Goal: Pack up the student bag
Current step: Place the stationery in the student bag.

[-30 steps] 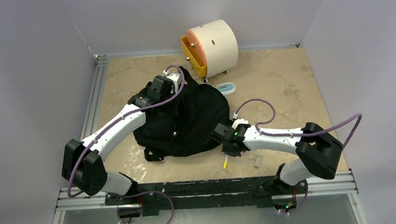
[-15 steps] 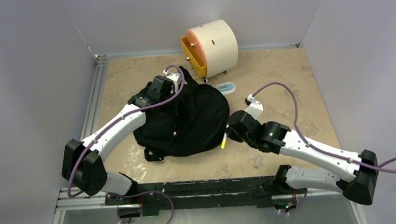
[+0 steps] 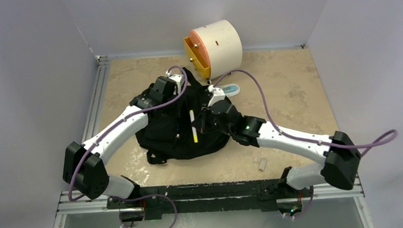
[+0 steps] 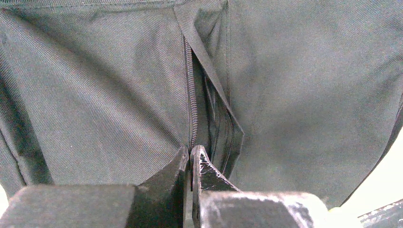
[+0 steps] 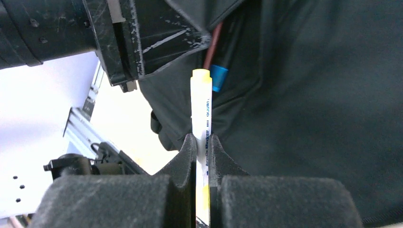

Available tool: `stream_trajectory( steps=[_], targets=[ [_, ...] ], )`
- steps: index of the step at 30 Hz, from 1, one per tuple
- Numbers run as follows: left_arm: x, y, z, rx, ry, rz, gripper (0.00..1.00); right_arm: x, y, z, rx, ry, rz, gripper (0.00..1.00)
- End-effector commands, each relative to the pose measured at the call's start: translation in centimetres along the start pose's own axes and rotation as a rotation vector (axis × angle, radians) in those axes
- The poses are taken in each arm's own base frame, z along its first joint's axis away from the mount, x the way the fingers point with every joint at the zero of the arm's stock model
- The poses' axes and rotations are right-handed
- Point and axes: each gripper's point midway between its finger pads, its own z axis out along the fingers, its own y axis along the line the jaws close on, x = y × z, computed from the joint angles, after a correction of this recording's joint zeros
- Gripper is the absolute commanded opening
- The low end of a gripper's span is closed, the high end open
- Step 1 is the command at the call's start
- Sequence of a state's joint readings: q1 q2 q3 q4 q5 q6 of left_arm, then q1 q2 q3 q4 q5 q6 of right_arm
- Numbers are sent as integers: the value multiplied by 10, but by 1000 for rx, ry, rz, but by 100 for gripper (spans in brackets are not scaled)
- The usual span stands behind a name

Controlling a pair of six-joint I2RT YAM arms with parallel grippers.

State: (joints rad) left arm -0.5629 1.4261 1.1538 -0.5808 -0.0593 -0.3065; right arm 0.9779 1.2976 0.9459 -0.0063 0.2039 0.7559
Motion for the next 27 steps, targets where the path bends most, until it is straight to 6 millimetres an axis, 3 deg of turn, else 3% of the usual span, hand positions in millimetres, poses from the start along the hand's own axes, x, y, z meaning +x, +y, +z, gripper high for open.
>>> stream_trajectory(
  steps=[1, 6, 15, 27],
  targets=[
    [-26, -6, -21, 20, -81, -13, 0, -21, 52, 16, -207, -7, -19, 0],
    [-28, -5, -21, 19, -87, -16, 0, -10, 38, 43, -104, 61, 93, 0],
    [-31, -7, -22, 25, -90, -4, 0, -4, 7, 63, -17, 129, 230, 0],
    [-30, -6, -23, 21, -87, -5, 0, 0, 8, 84, -52, 203, 272, 0]
  ],
)
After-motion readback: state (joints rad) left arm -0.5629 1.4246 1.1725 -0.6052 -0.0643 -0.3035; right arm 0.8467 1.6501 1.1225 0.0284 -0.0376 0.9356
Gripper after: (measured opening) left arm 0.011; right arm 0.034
